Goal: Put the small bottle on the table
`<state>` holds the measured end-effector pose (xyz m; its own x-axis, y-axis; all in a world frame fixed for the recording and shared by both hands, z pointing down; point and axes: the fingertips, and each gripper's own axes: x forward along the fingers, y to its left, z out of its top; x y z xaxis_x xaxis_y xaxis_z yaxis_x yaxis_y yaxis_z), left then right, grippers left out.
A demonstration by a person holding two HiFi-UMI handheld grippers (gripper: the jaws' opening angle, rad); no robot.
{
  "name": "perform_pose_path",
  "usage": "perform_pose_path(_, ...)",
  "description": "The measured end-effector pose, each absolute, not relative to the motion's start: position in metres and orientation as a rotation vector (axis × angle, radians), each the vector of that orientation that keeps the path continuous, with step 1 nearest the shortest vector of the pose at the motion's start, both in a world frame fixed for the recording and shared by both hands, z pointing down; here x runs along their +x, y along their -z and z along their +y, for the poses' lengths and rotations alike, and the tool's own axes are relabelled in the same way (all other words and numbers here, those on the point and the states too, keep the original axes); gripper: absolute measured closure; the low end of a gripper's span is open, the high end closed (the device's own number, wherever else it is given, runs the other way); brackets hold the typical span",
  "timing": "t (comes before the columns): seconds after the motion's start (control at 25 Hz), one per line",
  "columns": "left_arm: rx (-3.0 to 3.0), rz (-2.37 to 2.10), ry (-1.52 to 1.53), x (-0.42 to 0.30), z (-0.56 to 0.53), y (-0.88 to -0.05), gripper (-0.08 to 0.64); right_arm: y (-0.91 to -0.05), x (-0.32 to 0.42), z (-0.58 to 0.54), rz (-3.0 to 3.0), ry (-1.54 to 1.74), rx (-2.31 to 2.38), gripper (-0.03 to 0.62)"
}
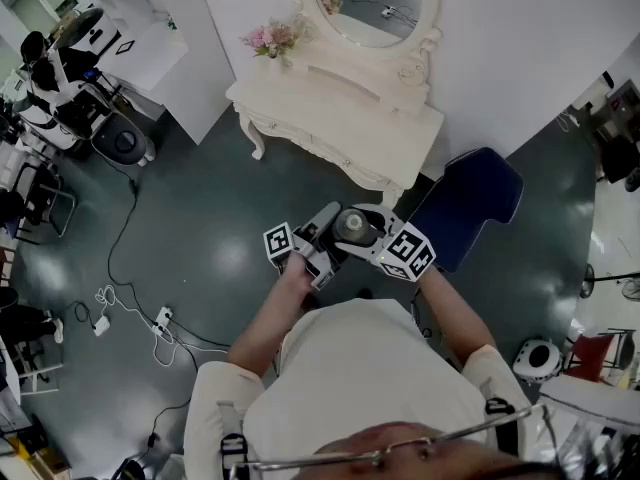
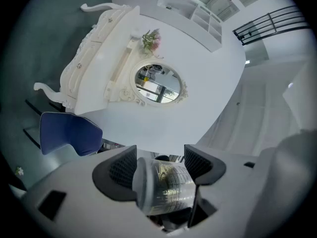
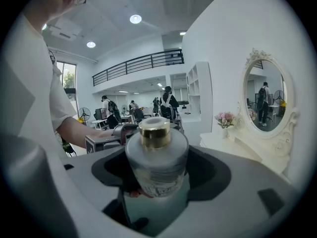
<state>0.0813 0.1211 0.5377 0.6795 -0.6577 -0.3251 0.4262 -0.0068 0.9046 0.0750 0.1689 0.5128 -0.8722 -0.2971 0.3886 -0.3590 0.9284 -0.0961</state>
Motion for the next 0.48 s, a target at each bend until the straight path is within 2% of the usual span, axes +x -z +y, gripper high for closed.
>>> perform_pose_path(0.48, 1.321, -0.200, 0.856, 0.0767, 0.1173, -0.5333, 0.261, -0.5122, 0.0692, 0.1663, -2.697, -0.228, 0.504, 0.247)
